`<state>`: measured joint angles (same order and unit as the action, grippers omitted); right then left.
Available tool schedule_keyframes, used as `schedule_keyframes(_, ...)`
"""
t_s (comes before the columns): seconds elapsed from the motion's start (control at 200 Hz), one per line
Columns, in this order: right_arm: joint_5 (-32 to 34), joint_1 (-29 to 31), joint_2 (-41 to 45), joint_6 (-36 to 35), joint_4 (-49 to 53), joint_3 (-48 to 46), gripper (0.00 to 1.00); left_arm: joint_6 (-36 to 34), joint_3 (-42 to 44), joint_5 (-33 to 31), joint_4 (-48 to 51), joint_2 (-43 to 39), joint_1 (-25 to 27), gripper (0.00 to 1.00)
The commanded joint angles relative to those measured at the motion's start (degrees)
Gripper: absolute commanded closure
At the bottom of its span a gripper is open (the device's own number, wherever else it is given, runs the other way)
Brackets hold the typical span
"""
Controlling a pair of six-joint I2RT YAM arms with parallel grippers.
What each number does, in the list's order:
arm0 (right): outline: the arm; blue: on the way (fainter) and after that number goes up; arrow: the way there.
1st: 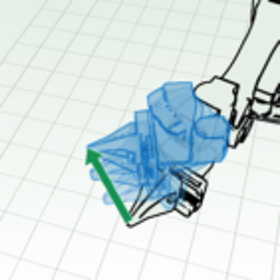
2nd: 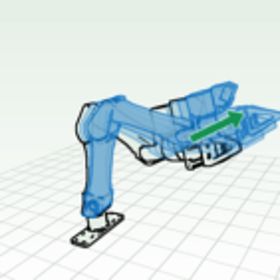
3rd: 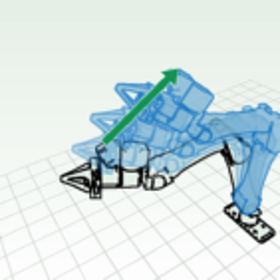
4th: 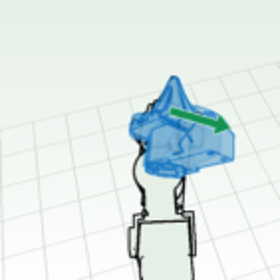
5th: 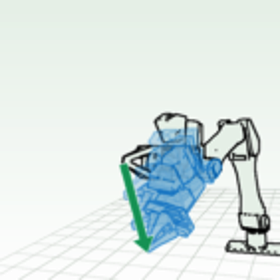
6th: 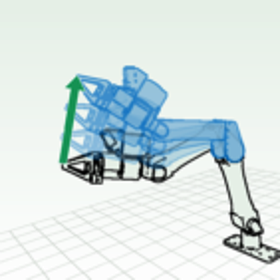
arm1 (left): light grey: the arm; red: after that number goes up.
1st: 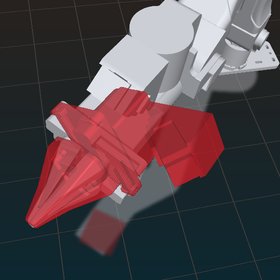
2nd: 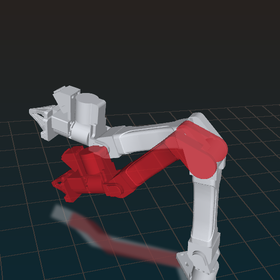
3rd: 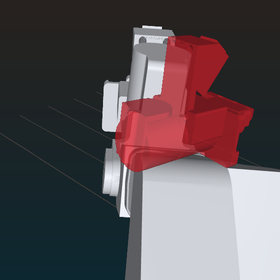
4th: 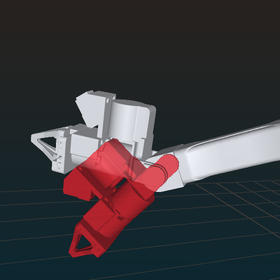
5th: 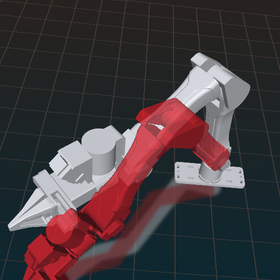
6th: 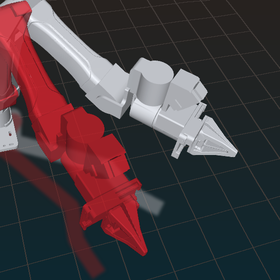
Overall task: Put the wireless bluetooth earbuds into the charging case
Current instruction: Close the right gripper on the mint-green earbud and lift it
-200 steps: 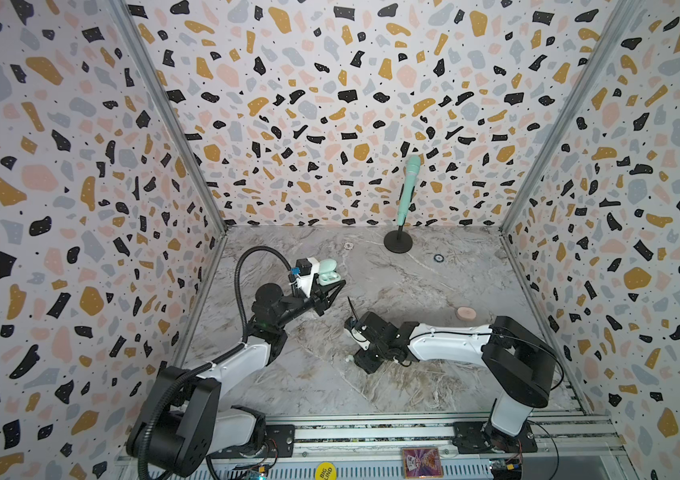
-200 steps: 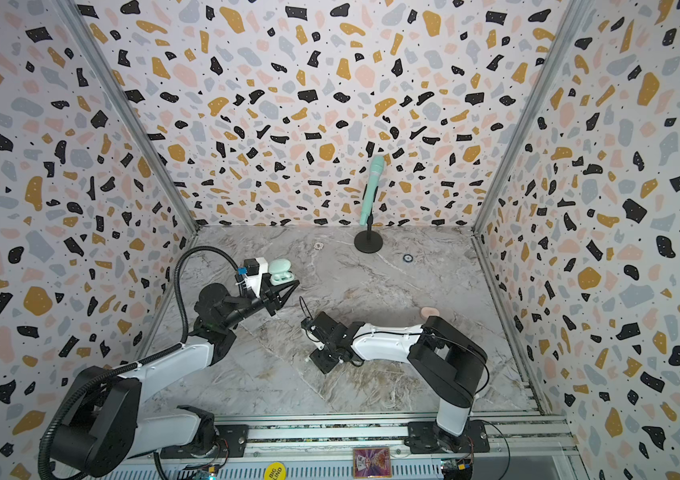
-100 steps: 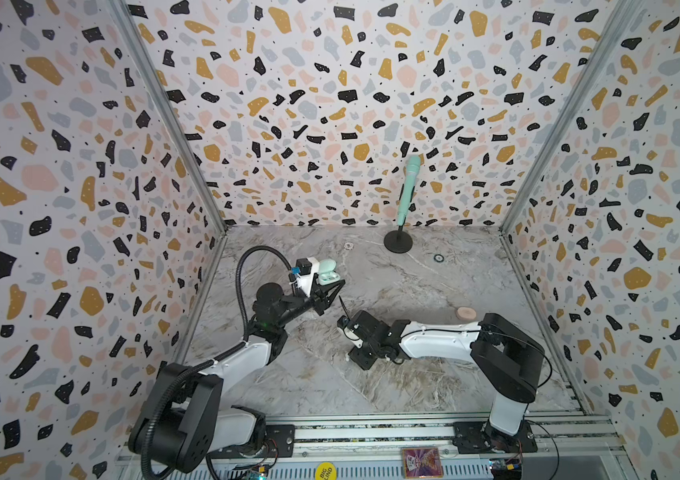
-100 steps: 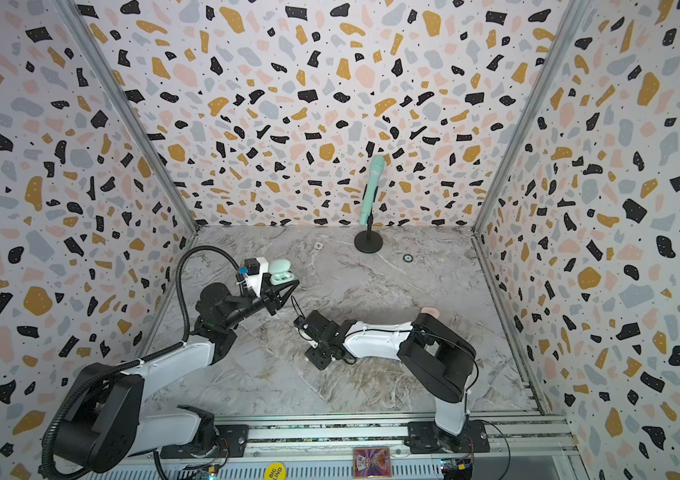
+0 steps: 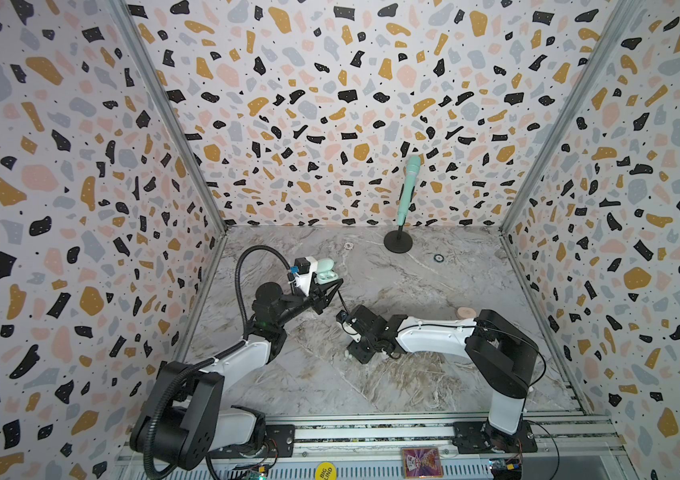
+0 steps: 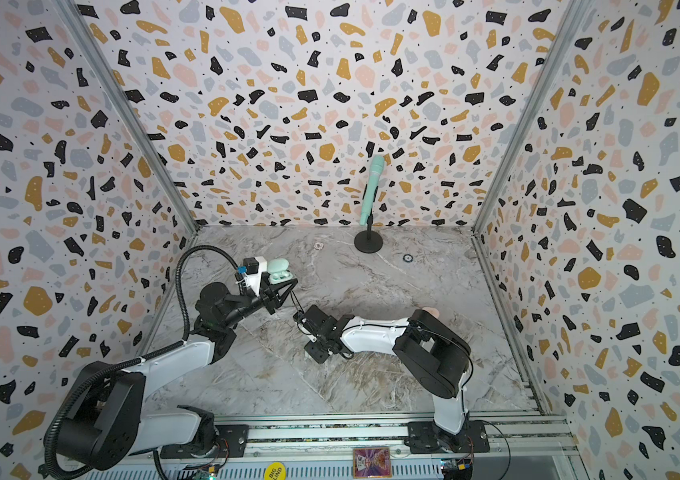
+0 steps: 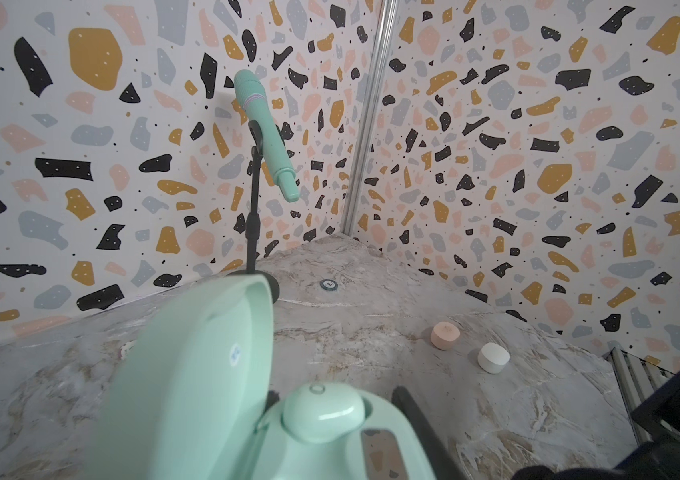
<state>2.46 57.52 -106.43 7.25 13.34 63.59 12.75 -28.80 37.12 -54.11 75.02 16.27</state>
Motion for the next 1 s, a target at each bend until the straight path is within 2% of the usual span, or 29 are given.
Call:
schedule_keyframes(0.0, -1.4, -1.5, 1.9, 2.4, 4.7, 1.4, 0.43, -0.8, -0.7, 0.3, -3.6, 0.2, -0.3, 0.68)
schedule_keyframes(0.245, -7.6, -2.4, 6.2, 14.3, 10.9, 4.7, 0.43, -0.5, 0.7, -1.3, -4.4, 0.1, -0.4, 0.68)
schedule_keyframes(0.471, -10.1, -1.1, 3.5, 25.1, 12.8, 9.2, 0.52, -1.9, 0.7, -3.1, -3.1, 0.3, -0.8, 0.68)
schedule_keyframes(0.751, -7.5, 1.0, -2.5, 28.3, 16.6, 14.7, 0.61, -0.8, 1.3, -2.7, -4.5, 0.6, -2.9, 0.69)
schedule_keyframes(0.996, -5.9, 2.2, -6.3, 29.5, 19.1, 17.9, 0.65, 0.4, 2.1, -2.3, -6.6, 0.8, -3.5, 0.69)
